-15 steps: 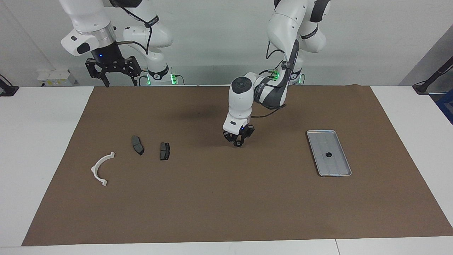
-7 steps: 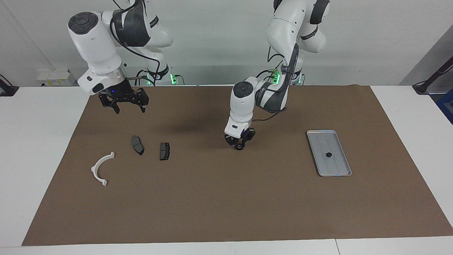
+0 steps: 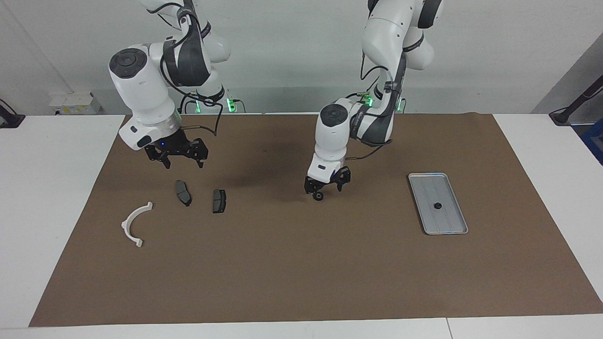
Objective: Place bearing gear from tray to pile
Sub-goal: 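Set the bearing down with the left gripper while the right gripper approaches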
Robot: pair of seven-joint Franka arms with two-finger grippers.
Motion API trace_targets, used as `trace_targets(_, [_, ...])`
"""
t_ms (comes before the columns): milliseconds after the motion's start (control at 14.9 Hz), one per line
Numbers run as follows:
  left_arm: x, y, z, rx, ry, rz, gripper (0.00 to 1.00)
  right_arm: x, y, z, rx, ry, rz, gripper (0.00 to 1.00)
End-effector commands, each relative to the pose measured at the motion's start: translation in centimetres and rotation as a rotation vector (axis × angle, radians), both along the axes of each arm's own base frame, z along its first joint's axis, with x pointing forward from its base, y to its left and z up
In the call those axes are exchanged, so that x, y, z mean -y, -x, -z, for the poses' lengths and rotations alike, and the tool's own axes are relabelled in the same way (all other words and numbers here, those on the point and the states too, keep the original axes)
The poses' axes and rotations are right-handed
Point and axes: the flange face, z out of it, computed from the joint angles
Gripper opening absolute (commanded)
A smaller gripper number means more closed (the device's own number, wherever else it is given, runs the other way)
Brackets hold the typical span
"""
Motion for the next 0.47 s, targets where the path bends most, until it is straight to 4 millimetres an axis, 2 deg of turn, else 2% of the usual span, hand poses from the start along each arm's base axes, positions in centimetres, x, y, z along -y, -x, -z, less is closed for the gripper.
trace_targets(0, [-12.8, -2.4, -5.7, -0.046, -0.004, 0.08, 1.0, -4.5, 0.0, 2.2, 0.005, 0.018, 0.039, 0.97])
trace_targets(134, [-21.2, -4.8, -6.9, -0.045, 0.003, 0.173, 1.0, -8.9, 0.1, 4.1, 0.015, 0.028, 0.07, 0.96])
trace_targets(201, [-24.5, -5.4, -6.9, -0.024, 0.023, 0.192, 1.0, -11.1, 0.3, 5.0, 0.023, 0.043, 0.09, 0.96])
trace_targets(268, [-26.9, -5.8, -6.6, 0.013, 0.029, 0.198, 1.0, -13.5, 0.6, 5.8, 0.027, 0.05, 0.115, 0.96])
trace_targets(403, [-27.9, -6.0, -3.9, 0.023, 0.027, 0.199, 1.0, -18.1, 1.2, 7.2, 0.04, 0.041, 0.168, 0.96])
